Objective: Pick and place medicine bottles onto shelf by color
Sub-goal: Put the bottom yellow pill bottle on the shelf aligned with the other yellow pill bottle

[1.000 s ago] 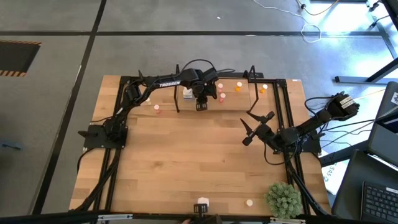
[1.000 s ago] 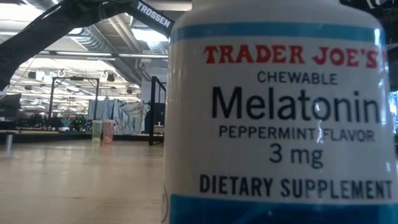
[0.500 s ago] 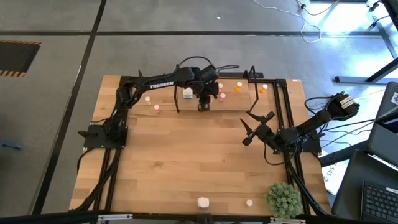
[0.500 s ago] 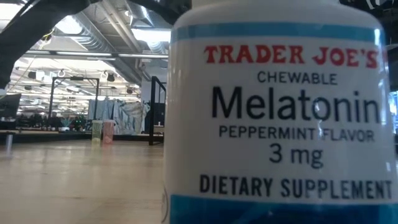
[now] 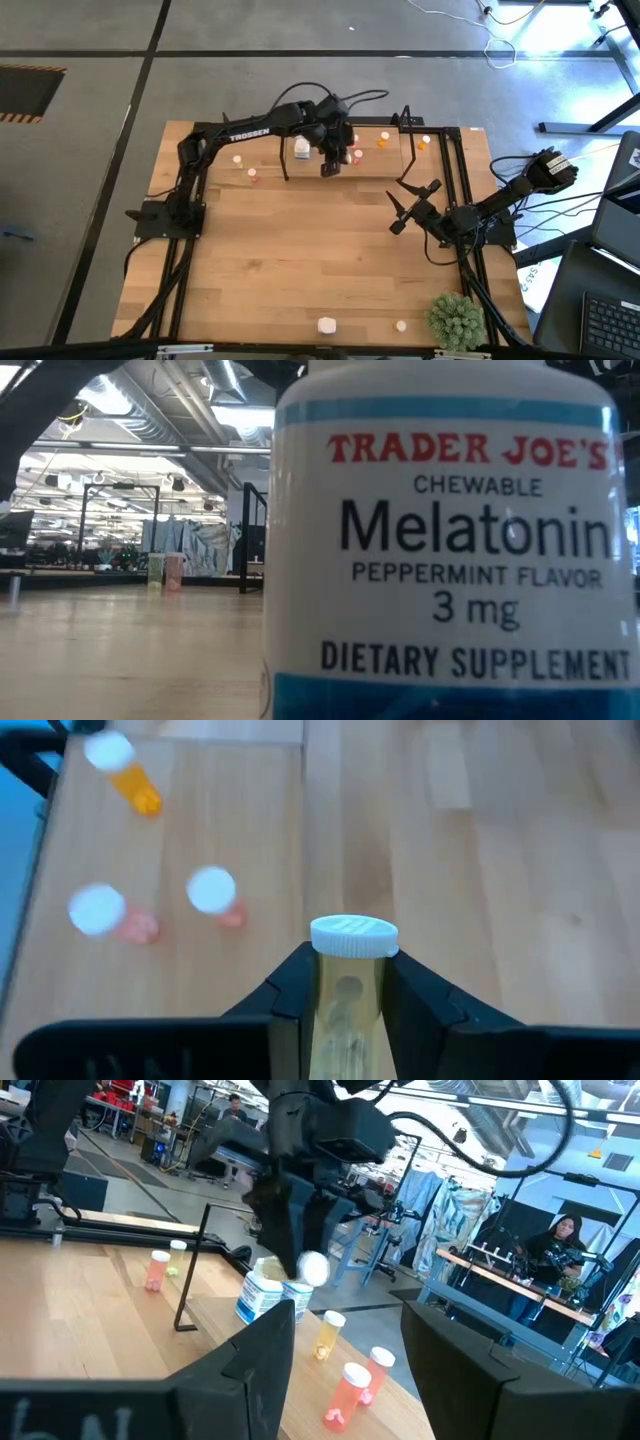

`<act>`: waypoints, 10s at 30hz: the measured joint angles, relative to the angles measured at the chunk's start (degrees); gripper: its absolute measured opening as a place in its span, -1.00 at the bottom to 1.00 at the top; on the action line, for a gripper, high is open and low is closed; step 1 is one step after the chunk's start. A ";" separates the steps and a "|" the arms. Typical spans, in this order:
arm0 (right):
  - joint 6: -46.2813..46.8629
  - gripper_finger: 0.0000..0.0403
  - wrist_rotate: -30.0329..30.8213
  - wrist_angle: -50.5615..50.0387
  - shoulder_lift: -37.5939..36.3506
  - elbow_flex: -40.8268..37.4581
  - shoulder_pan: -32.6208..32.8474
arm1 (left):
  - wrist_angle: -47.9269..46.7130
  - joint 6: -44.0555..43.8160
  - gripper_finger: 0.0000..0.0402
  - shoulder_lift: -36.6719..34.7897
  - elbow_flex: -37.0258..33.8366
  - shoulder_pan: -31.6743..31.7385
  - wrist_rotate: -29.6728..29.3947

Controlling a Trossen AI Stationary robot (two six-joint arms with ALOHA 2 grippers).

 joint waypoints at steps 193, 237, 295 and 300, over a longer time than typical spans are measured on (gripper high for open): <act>0.00 -0.07 0.02 -0.48 -0.04 0.02 0.01 | 122.67 -20.41 -0.58 16.34 -53.03 -14.12 -62.06; -0.01 -0.06 0.02 -0.46 -0.04 0.02 0.01 | 125.56 -14.33 -0.38 16.54 -53.10 -15.43 -66.98; 0.00 -0.07 0.01 -0.46 -0.02 0.02 0.00 | 130.47 -0.34 0.05 14.64 -52.90 -18.01 -68.09; 0.00 -0.07 0.02 -0.45 -0.02 0.02 0.00 | 130.47 -0.23 0.06 14.73 -52.94 -18.00 -68.09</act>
